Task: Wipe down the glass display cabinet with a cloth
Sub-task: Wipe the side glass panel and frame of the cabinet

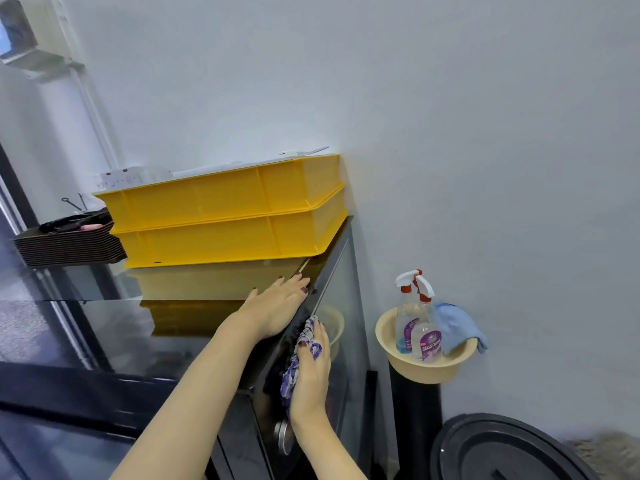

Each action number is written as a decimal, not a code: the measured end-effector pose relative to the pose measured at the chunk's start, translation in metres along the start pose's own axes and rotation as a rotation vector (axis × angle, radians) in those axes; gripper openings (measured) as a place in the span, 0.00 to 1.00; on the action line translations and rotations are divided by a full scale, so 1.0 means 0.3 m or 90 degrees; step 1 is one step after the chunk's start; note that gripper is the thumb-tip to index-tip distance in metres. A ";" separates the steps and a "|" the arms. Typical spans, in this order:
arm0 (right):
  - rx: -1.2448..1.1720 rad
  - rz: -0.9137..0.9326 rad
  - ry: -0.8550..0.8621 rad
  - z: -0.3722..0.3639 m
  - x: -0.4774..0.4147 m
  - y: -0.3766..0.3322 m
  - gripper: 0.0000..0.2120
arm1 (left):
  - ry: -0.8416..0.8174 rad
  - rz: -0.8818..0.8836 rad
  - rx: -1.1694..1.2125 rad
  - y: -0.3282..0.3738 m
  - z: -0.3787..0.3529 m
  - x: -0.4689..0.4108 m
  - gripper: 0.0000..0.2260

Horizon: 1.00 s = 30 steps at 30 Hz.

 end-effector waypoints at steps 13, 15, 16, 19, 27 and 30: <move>0.012 -0.016 0.028 -0.001 -0.003 0.003 0.21 | 0.005 -0.012 -0.018 -0.002 -0.001 -0.006 0.20; 0.015 -0.016 0.030 0.000 -0.002 0.005 0.21 | 0.005 -0.011 -0.017 -0.003 -0.003 -0.007 0.21; 0.015 -0.016 0.031 0.000 -0.002 0.007 0.21 | 0.004 -0.010 -0.018 -0.002 -0.002 -0.006 0.21; 0.018 -0.007 0.029 -0.001 -0.005 0.005 0.21 | 0.007 -0.010 -0.016 -0.002 0.001 -0.005 0.21; 0.018 -0.027 0.029 0.004 -0.070 0.026 0.21 | 0.005 0.004 -0.015 0.003 0.003 0.003 0.21; 0.015 -0.118 0.057 0.013 -0.173 0.007 0.21 | 0.004 0.009 -0.007 0.007 0.007 0.010 0.21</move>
Point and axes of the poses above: each hand's wrist, its own x-axis away from the middle knuckle, its own z-axis out of the back of the hand, y = z × x, the point moved 4 cm from there along -x, towards the middle knuckle, and after that the axes turned 4 degrees about x, right-handed, at the moved point
